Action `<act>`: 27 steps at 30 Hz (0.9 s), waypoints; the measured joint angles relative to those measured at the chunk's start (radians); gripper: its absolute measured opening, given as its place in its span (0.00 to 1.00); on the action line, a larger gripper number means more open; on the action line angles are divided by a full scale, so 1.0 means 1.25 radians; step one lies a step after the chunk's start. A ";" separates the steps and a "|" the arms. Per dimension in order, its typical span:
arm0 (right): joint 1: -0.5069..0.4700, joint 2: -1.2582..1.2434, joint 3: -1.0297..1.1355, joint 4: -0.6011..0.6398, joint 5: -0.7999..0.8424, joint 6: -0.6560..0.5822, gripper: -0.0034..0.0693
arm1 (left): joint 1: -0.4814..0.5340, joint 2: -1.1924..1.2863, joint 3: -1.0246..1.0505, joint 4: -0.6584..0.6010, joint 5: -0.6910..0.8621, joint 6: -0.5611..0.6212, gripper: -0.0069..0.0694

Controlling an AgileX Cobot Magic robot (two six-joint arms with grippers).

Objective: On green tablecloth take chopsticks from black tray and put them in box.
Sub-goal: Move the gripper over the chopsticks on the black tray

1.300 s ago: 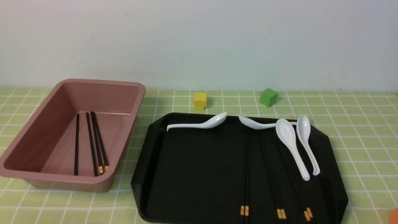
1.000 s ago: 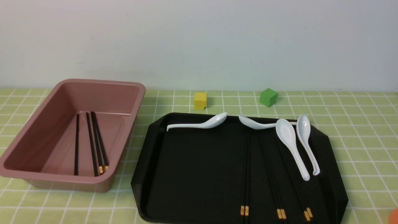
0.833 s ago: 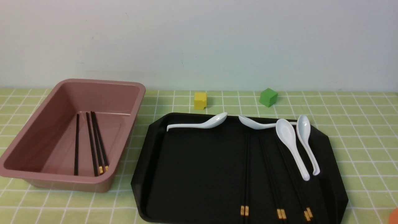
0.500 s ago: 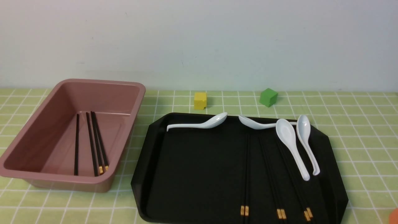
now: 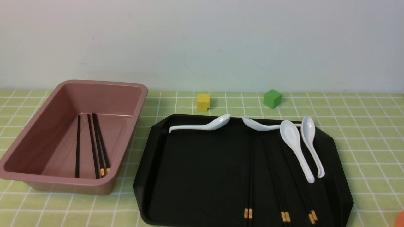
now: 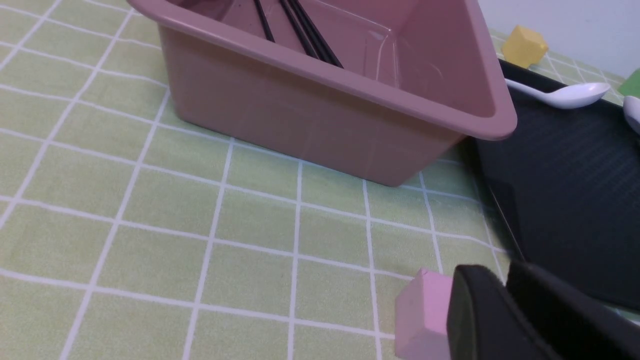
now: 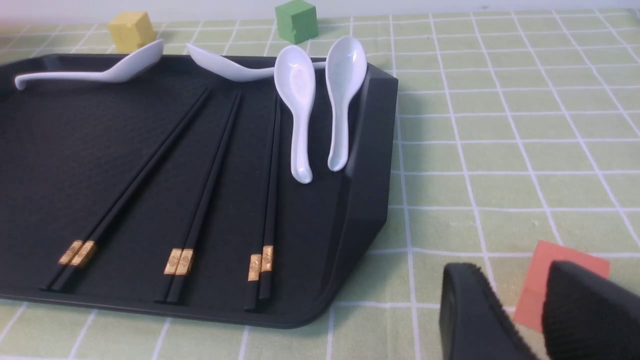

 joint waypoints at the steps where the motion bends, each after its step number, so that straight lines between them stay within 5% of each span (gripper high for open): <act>1: 0.000 0.000 0.000 0.000 0.000 0.000 0.38 | 0.000 0.000 0.000 0.000 0.000 0.000 0.21; 16: 0.000 0.000 0.001 -0.016 -0.011 0.003 0.38 | 0.000 0.000 0.000 0.000 0.000 0.000 0.23; 27: 0.000 0.000 0.005 0.357 -0.113 0.288 0.38 | 0.000 0.000 0.000 0.001 0.000 0.000 0.24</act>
